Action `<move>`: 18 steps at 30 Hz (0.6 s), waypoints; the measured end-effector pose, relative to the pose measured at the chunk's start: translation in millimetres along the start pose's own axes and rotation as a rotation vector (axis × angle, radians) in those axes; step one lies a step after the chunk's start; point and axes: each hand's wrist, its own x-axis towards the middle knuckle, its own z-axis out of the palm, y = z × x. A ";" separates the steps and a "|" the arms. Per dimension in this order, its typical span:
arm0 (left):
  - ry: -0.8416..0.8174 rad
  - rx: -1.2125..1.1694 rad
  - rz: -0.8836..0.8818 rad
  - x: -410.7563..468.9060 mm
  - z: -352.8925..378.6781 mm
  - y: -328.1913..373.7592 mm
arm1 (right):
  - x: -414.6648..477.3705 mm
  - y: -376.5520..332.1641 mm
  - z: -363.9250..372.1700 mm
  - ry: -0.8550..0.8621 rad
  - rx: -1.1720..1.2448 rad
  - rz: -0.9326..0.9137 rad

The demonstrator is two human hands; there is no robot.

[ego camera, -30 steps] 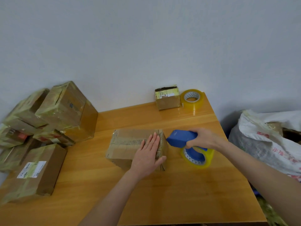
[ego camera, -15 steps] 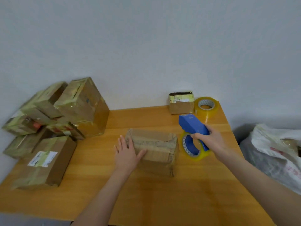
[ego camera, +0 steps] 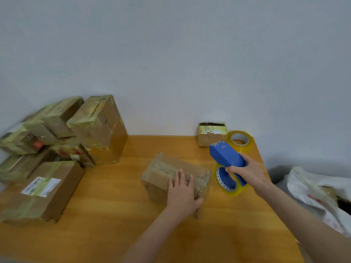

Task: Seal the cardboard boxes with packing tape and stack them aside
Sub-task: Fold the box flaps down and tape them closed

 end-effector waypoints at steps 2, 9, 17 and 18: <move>-0.043 -0.008 0.170 1.2 -8.8 -14.4 | -4.4 -7.1 -10.8 -0.010 0.028 -0.009; 0.016 0.019 0.378 4.7 -5.7 -11.1 | -14.9 -21.4 -51.4 -0.069 0.073 -0.047; 0.055 0.090 0.357 12.0 -12.5 -23.8 | -40.3 -32.3 -72.8 -0.182 0.194 -0.047; 0.048 0.080 0.356 12.1 -14.2 -27.0 | -41.5 -31.8 -72.8 -0.199 0.217 -0.049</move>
